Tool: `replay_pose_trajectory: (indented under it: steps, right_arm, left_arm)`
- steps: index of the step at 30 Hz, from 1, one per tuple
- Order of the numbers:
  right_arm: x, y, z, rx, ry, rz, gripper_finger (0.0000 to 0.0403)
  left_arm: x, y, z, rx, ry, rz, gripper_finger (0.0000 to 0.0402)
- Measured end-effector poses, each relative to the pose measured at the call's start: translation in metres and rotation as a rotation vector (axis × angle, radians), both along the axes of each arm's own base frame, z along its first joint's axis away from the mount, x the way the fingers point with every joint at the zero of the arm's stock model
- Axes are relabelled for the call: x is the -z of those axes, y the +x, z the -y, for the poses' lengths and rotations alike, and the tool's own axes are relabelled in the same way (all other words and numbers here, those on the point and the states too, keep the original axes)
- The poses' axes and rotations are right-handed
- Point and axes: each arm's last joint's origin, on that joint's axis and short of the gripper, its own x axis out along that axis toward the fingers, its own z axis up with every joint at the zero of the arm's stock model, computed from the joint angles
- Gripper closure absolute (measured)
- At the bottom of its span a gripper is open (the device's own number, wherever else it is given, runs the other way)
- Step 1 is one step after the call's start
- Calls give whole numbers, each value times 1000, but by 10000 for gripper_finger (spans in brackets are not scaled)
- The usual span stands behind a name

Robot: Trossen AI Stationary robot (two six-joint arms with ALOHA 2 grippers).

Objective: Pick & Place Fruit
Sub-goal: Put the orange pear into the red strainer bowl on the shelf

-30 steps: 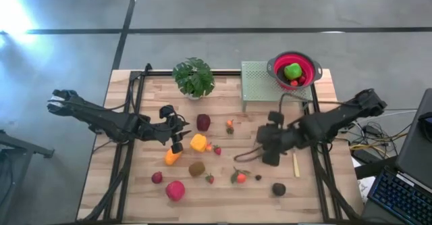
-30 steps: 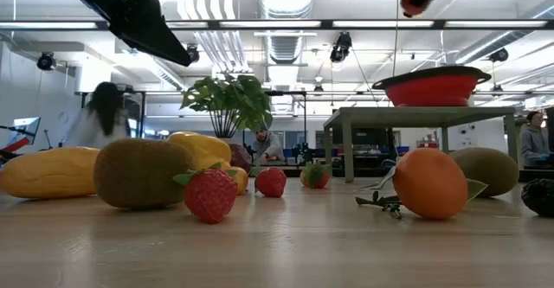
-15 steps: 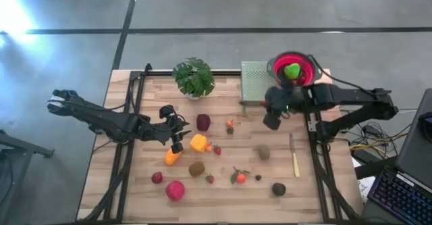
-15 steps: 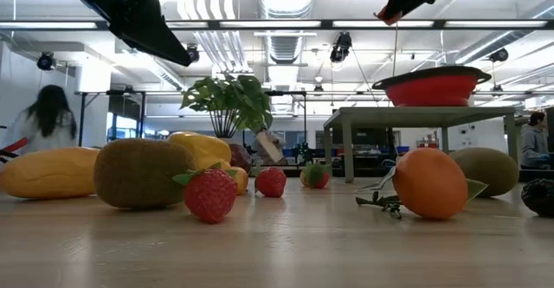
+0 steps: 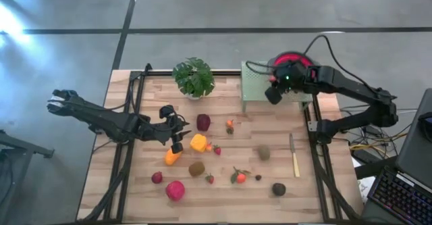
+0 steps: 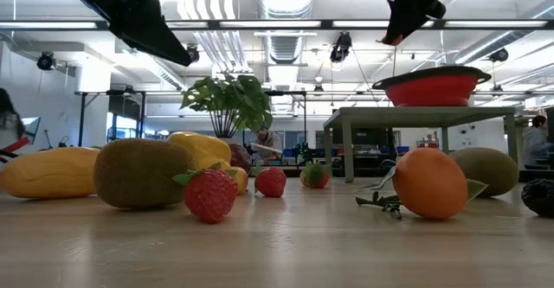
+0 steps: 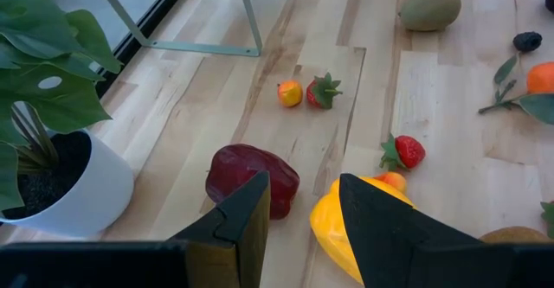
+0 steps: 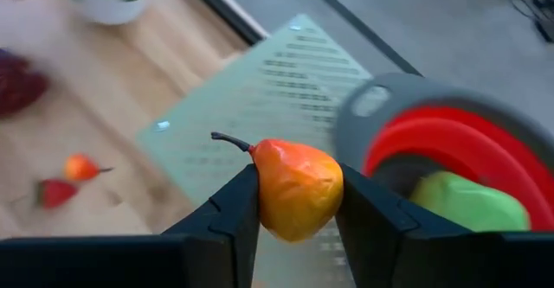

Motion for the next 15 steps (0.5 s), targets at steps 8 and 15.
replay_pose_trajectory:
  steps: [8,15]
  right_arm:
    - [0,-15,30,156,0,0,265]
    - [0,-27,47,253,1,1,281]
  left_arm:
    - [0,0,0,0,0,0,255]
    - [0,0,0,0,0,0,255]
